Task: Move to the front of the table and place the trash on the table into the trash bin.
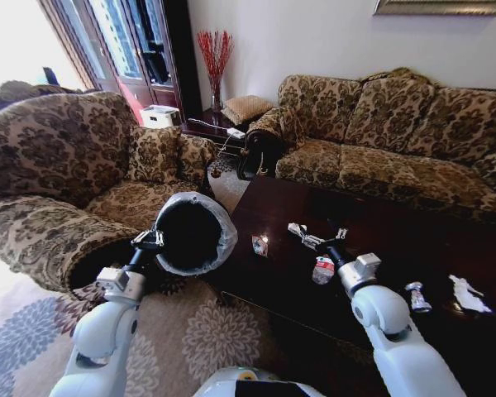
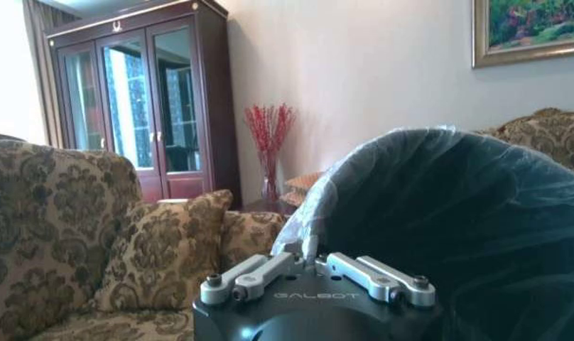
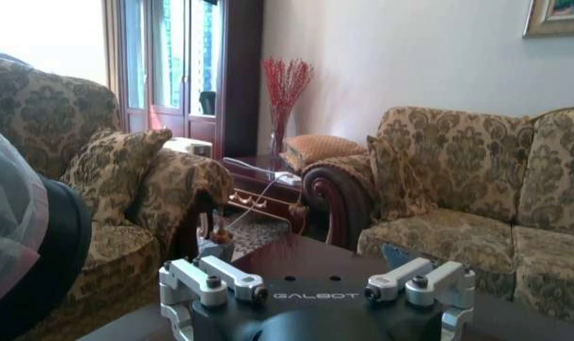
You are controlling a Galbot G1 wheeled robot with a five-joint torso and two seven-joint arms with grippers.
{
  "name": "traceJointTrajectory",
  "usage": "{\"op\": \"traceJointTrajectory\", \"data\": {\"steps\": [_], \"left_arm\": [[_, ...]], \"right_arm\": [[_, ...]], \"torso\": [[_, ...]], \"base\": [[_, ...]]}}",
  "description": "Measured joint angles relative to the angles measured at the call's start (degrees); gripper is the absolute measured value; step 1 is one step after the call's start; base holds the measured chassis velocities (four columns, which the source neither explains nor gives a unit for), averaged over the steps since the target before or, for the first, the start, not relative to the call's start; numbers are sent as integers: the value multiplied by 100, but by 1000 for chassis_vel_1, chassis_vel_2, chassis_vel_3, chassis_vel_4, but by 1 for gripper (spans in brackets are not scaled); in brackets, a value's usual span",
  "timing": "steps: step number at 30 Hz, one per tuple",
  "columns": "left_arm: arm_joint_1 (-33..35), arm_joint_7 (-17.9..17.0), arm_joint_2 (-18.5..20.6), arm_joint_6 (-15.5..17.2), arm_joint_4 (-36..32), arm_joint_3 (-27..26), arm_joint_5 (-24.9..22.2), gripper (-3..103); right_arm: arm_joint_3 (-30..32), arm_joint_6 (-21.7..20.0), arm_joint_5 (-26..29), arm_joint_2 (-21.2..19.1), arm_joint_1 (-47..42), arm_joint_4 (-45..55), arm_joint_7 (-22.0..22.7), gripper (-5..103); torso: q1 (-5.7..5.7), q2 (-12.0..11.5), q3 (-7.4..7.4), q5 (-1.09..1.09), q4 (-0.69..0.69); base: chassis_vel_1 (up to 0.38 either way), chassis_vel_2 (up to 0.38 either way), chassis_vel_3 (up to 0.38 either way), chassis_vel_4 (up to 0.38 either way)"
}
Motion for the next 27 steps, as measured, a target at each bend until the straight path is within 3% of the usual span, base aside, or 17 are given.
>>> {"op": "traceJointTrajectory", "data": {"steps": [9,10,11,13,22,27], "left_arm": [[-1,1,8,-52,9,-5,-23,0],[-5,1,21,-127,36,-18,-50,0],[-27,5,62,-418,155,-72,-153,0],[-29,23,73,-586,196,-119,-148,0],[-10,71,52,-712,211,-126,-357,0],[-83,13,140,-677,342,-125,-354,0]], "right_arm": [[-24,6,-4,-9,9,2,58,100],[-122,36,-51,-45,57,9,244,100],[-262,103,-192,-88,146,26,536,100],[-308,115,-217,-100,176,27,640,100],[-287,71,190,-131,129,58,414,100],[-828,38,464,-266,472,-271,341,100]], "torso": [[0,0,0,0,-1],[0,0,0,1,-2],[0,0,0,-2,0],[0,0,0,1,0],[0,0,0,0,-1],[0,0,0,-1,-1]], "base": [[0,0,0,0],[0,0,0,0],[0,0,0,0],[0,0,0,0],[0,0,0,0],[0,0,0,0]]}}
